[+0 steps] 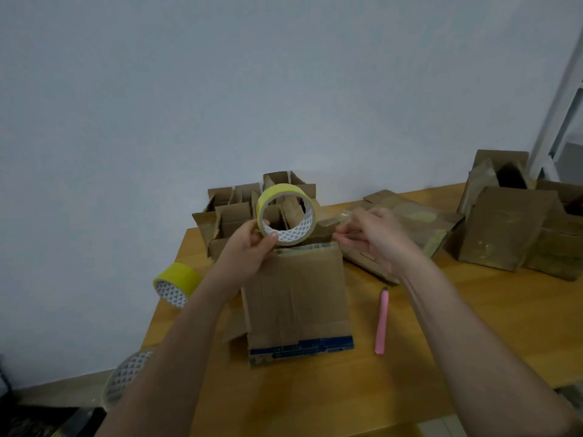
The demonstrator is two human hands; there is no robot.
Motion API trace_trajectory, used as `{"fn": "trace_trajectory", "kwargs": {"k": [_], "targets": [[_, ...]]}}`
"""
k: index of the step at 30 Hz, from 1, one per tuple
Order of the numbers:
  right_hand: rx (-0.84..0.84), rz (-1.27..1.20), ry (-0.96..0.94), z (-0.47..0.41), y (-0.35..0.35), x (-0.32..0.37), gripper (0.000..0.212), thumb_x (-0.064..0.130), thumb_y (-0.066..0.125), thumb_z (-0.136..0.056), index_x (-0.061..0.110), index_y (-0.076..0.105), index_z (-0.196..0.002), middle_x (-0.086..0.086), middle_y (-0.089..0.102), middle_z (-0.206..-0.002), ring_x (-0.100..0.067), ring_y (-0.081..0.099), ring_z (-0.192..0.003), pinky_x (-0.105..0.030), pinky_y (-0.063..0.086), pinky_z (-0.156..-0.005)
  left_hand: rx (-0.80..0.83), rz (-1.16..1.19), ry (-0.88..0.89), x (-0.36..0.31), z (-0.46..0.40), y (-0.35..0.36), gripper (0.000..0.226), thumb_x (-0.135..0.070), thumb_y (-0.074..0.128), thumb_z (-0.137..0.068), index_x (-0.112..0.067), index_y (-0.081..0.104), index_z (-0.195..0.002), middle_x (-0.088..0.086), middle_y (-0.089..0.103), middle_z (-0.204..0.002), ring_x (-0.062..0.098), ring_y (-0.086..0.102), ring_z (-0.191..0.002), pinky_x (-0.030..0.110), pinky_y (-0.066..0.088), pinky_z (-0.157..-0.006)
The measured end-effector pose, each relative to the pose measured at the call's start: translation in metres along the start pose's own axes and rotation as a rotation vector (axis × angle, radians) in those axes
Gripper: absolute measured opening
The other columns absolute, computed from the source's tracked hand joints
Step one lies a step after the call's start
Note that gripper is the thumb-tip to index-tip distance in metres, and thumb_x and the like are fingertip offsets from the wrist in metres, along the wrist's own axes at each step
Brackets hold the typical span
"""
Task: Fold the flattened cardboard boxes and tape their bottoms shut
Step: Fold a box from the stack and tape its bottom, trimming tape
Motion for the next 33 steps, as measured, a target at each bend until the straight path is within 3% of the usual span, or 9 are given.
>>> {"fn": "trace_trajectory", "kwargs": {"k": [3,7,10,14,20,24,27,29,33], "targets": [[0.024,0.018,0.026,-0.004,0.004,-0.008,0.017,0.020,0.052,-0.100,0.003,0.054,-0.104,-0.022,0.067,-0.103,-0.028,0.070,-0.093,-0.029,0.060,-0.076,-0.008,-0.031,-0.011,0.007,-0.004,0.002,0.021,-0.022,0.054,-0.098,-0.015,0.055,-0.118,0.002,0.068,-0.098,0.015,0.066,-0.094,0.034,0.054,-0.089],[-0.032,0.256,-0.056,-0.008,0.000,-0.021,0.019,0.025,0.054,-0.099,0.009,0.058,-0.090,-0.015,0.069,-0.099,-0.024,0.069,-0.088,-0.039,0.058,-0.086,0.013,0.113,-0.070,0.016,0.001,0.004,0.023,-0.019,0.052,-0.099,-0.013,0.052,-0.121,0.006,0.068,-0.109,0.017,0.070,-0.098,0.032,0.058,-0.084],[-0.024,0.406,-0.197,-0.008,0.009,-0.012,0.023,0.032,0.048,-0.101,0.012,0.056,-0.093,-0.006,0.067,-0.099,-0.018,0.063,-0.088,-0.036,0.053,-0.085,-0.018,0.195,-0.071,0.020,0.006,0.002,0.023,-0.018,0.051,-0.099,-0.010,0.052,-0.121,0.010,0.068,-0.110,0.019,0.071,-0.094,0.032,0.060,-0.080],[0.078,0.461,-0.137,-0.009,0.018,-0.020,0.024,0.035,0.043,-0.103,0.013,0.052,-0.098,0.002,0.073,-0.097,-0.011,0.064,-0.090,-0.033,0.050,-0.081,-0.056,0.312,-0.066,0.025,0.012,-0.001,0.022,-0.016,0.050,-0.099,-0.010,0.054,-0.120,0.013,0.069,-0.108,0.023,0.071,-0.096,0.035,0.059,-0.084],[0.103,0.450,-0.012,-0.008,0.015,-0.036,0.028,0.036,0.039,-0.104,0.011,0.050,-0.107,0.006,0.076,-0.081,-0.009,0.062,-0.080,-0.030,0.044,-0.077,-0.092,0.070,0.128,0.010,0.010,0.000,0.017,-0.019,0.049,-0.099,-0.021,0.053,-0.116,-0.002,0.068,-0.099,0.008,0.066,-0.092,0.026,0.054,-0.081],[0.117,0.390,0.042,-0.008,0.008,-0.045,0.020,0.029,0.045,-0.102,0.011,0.052,-0.097,0.001,0.076,-0.079,-0.015,0.065,-0.094,-0.038,0.045,-0.095,-0.056,-0.008,0.073,0.025,0.014,0.008,0.017,-0.020,0.048,-0.100,-0.019,0.051,-0.117,-0.003,0.065,-0.105,0.005,0.065,-0.094,0.037,0.054,-0.091],[0.063,0.272,0.018,-0.007,-0.002,-0.048,0.024,0.022,0.055,-0.098,0.008,0.060,-0.079,-0.002,0.071,-0.071,-0.015,0.059,-0.072,-0.028,0.048,-0.071,-0.061,-0.049,0.087,0.033,0.022,0.010,0.024,-0.020,0.050,-0.100,-0.019,0.048,-0.123,-0.006,0.062,-0.113,0.008,0.060,-0.105,0.038,0.052,-0.095],[0.060,0.177,0.045,-0.006,-0.008,-0.055,0.018,0.020,0.060,-0.095,0.007,0.061,-0.083,0.000,0.060,-0.067,-0.012,0.052,-0.062,-0.021,0.047,-0.059,-0.059,-0.049,0.110,0.033,0.026,0.011,0.028,-0.022,0.050,-0.099,-0.020,0.047,-0.126,-0.007,0.061,-0.116,0.006,0.058,-0.109,0.034,0.051,-0.096],[0.054,0.098,0.098,-0.004,-0.018,-0.067,0.014,0.017,0.062,-0.094,0.004,0.062,-0.093,0.000,0.053,-0.065,-0.010,0.048,-0.057,-0.019,0.045,-0.053,-0.059,-0.070,0.191,0.026,0.031,0.013,0.035,-0.033,0.050,-0.094,-0.022,0.045,-0.126,-0.005,0.059,-0.111,0.000,0.063,-0.097,0.025,0.056,-0.081]]}}
Point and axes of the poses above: each hand's wrist, its own z-axis away from the middle knuckle, its own y-axis out of the palm, x = y × z, the point moved 6 cm from there along -z, towards the middle knuckle
